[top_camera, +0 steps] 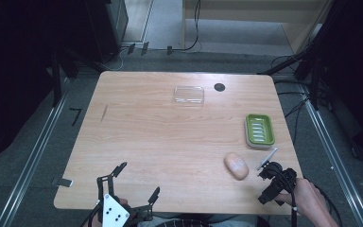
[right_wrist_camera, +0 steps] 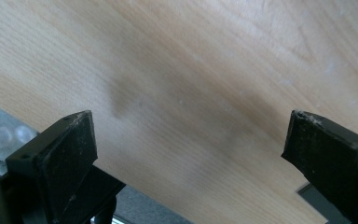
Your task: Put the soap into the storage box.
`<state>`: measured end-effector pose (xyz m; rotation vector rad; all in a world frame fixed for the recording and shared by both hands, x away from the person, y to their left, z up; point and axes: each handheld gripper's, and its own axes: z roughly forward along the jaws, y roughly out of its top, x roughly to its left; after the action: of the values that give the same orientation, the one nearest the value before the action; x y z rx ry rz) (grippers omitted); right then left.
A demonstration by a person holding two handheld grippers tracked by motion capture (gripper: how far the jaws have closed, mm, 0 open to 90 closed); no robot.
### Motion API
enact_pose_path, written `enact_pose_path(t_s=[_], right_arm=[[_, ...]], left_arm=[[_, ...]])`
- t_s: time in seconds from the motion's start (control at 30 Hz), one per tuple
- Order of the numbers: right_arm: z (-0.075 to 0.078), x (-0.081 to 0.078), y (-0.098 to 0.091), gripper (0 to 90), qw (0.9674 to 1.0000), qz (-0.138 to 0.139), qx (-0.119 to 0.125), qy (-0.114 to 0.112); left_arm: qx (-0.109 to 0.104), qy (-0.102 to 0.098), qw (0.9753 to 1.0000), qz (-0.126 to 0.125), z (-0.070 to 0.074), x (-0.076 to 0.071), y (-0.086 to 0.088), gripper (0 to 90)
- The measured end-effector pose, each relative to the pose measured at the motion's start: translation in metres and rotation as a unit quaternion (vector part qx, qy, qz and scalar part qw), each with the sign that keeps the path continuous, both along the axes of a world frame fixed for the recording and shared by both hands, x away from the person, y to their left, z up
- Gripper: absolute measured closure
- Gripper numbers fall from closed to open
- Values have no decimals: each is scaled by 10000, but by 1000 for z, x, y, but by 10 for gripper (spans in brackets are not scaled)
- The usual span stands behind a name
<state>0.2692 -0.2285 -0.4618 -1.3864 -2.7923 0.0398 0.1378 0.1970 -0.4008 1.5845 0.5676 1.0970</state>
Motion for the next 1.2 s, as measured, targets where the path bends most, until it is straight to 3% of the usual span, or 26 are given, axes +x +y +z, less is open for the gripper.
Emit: enact_pose_path(t_s=[0.5,0.63,0.73,0.83,1.2], right_arm=[[8,6,12,18,9998,146,40,-146],[10,9,17,14,9996,242,9,-171],[11,12,19,13,9994,284,25,-213],[12,15,23,11,9993,294,48,-229],[20,22,35,3,9989,352,73,-306]], left_arm=[[-63,21,10000,9,0,1,-1,0],[51,39,10000,-54,0,2,-3,0],[-75,34,10000,11,0,2,-2,0],[31,42,10000,-66,0,2,-4,0],[-11,48,10000,-56,0,4,-3,0]])
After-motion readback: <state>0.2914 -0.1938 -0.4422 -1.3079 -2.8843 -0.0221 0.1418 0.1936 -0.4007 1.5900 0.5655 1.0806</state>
